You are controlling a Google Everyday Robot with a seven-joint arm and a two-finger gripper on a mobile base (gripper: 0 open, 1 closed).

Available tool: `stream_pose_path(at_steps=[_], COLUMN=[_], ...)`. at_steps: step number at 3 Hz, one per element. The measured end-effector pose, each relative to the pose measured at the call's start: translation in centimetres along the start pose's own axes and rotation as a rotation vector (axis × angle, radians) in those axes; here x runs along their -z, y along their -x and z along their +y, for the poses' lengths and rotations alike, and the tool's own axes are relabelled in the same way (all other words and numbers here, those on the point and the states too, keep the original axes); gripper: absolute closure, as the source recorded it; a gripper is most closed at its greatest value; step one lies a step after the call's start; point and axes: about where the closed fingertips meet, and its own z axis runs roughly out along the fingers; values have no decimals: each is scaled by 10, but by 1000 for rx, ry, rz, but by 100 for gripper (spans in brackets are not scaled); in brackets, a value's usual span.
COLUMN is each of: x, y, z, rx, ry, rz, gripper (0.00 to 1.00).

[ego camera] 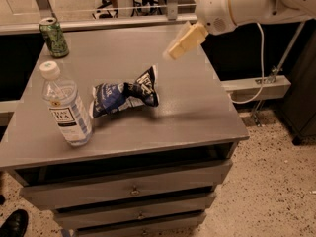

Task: Move blue chip bag near blue plastic bottle

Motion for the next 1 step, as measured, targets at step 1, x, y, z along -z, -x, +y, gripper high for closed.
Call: stream_pose_path(at_steps=[1], x=[12], y=[12], z=[-16], rx=[16], ry=[-37], rz=[-18], gripper=[0])
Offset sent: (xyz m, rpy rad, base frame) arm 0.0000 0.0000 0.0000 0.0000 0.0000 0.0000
